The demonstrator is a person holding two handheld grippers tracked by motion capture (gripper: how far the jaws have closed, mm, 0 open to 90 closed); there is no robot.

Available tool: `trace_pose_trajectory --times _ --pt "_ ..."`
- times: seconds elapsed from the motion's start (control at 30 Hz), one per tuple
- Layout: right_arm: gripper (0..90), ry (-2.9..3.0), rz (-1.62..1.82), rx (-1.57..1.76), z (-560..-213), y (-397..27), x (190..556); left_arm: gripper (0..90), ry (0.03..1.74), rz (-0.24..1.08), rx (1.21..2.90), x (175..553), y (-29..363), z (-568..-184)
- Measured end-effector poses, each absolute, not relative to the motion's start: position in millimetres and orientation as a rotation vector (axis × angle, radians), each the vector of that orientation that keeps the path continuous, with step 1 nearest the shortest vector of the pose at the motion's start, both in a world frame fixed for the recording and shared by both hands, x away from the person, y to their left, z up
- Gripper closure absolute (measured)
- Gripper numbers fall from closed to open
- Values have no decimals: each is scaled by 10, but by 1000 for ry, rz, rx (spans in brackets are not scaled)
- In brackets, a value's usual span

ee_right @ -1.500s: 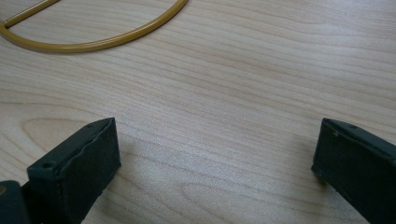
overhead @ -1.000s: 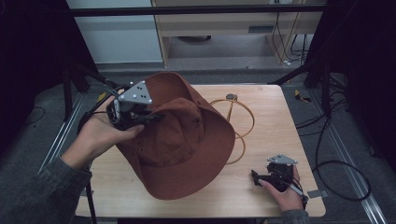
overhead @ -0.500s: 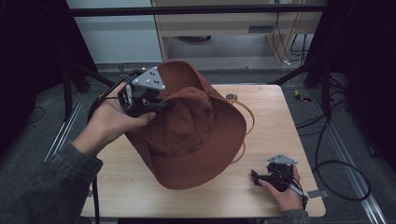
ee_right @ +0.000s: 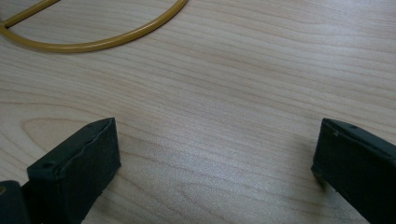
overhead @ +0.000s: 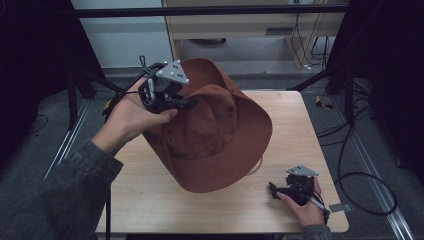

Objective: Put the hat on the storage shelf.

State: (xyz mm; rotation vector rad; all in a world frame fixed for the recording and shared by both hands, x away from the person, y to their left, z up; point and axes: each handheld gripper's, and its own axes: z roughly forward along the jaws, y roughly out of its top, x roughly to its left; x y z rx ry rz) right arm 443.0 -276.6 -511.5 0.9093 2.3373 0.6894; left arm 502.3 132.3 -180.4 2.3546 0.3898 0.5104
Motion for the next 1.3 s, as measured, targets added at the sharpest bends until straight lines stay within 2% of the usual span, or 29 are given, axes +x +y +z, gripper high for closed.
trace_pose_trajectory --times 0.5,1.3 --pt "7 2343 696 905 -5113 -2769 4430 885 396 521 2359 5255 1016 -1710" --pt "7 2341 692 907 -5114 -2768 4430 885 343 524 2349 5314 521 -1637"
